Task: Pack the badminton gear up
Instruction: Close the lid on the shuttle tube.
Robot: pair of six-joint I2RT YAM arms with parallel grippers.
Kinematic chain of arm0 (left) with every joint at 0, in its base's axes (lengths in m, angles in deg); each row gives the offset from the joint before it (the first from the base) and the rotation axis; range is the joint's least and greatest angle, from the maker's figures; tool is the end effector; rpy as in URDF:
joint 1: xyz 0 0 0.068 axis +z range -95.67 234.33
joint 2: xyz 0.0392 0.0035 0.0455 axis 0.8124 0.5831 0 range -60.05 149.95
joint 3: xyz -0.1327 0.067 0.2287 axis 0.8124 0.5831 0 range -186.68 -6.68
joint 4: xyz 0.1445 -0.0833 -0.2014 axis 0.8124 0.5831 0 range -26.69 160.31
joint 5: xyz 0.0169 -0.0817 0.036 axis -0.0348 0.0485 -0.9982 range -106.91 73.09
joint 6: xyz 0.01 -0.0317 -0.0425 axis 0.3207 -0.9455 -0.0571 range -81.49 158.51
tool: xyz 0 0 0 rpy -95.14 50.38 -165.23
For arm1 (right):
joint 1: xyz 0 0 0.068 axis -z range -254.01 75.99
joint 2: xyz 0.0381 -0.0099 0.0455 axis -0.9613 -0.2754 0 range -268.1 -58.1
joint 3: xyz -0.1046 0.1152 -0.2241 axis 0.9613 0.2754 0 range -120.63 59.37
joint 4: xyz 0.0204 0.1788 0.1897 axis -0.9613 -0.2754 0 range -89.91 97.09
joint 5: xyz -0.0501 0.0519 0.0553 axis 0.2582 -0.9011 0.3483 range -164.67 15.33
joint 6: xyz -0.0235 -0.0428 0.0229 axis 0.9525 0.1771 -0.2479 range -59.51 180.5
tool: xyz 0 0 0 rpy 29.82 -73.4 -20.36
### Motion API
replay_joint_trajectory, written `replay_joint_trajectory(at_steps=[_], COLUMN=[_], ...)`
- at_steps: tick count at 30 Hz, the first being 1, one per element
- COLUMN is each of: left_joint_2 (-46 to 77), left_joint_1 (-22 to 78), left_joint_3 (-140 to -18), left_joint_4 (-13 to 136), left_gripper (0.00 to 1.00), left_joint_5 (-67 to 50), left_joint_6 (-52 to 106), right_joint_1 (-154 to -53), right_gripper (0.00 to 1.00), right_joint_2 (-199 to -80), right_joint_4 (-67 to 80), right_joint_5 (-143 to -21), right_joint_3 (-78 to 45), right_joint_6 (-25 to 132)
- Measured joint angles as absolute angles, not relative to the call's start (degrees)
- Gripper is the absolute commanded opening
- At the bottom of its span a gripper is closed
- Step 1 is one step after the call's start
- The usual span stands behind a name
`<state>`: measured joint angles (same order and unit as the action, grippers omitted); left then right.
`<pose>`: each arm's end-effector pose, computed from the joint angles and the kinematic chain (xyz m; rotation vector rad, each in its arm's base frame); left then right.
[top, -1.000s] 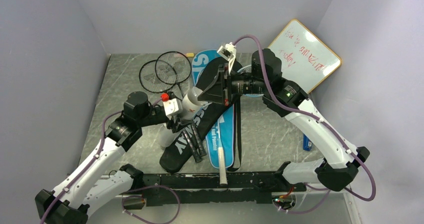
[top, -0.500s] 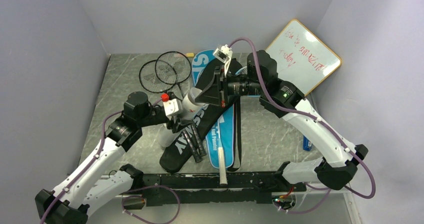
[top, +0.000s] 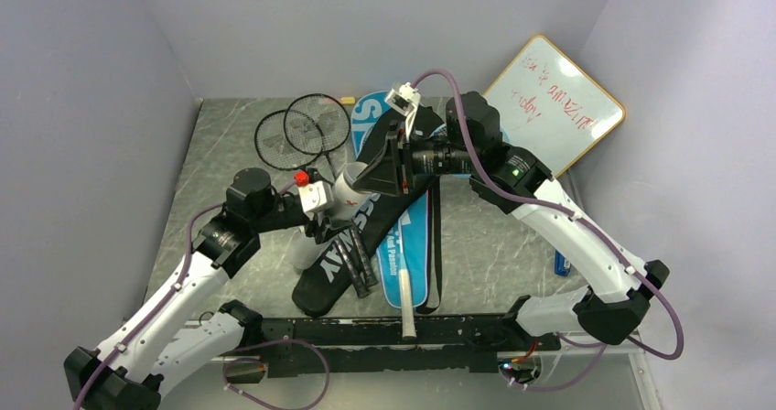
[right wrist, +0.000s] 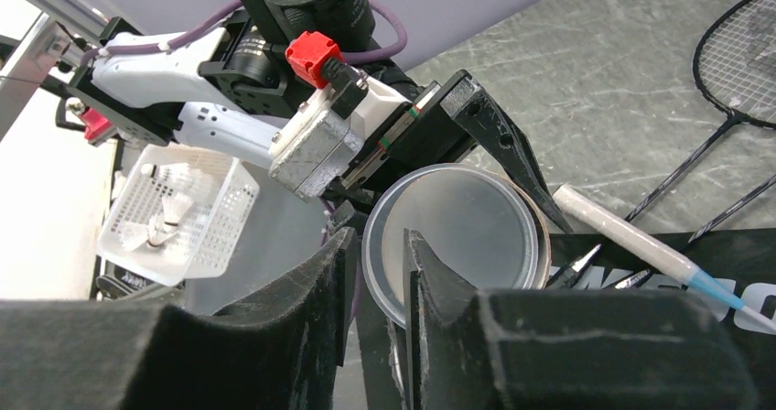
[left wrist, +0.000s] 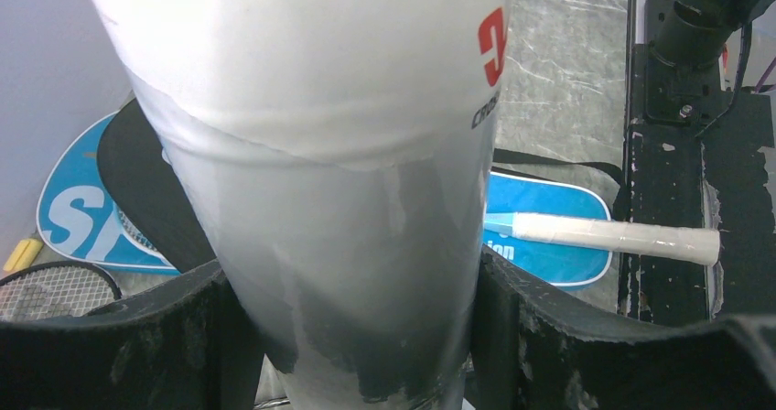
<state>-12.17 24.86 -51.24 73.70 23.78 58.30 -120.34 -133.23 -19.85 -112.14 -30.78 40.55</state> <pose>0.1532 -0.1132 0.3310 1.1875 1.3726 -0.7592 0.1732 0.2128 0.4690 -0.9391 1.7243 1.3773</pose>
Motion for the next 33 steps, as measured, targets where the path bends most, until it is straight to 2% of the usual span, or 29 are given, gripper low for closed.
replay_joint_trajectory(at_steps=[6, 26, 33], left_joint_2=[-12.21, -12.78, -14.01], left_joint_1=[24.86, 24.81, 24.88], left_joint_3=[-51.1, -50.71, -49.14], left_joint_4=[73.53, 73.31, 71.06], left_gripper=[0.5, 0.5, 0.5], left_joint_5=[23.82, 24.09, 24.85], left_joint_6=[58.3, 58.15, 56.68], right_joint_1=[-120.41, -121.11, -121.11], right_gripper=[0.24, 0.24, 0.23], right_joint_2=[-133.4, -134.28, -133.19], right_joint_4=[-19.81, -19.35, -14.85], right_joint_5=[-112.19, -111.94, -112.23], right_joint_3=[-30.78, -30.54, -27.32], right_joint_6=[40.49, 40.4, 39.44])
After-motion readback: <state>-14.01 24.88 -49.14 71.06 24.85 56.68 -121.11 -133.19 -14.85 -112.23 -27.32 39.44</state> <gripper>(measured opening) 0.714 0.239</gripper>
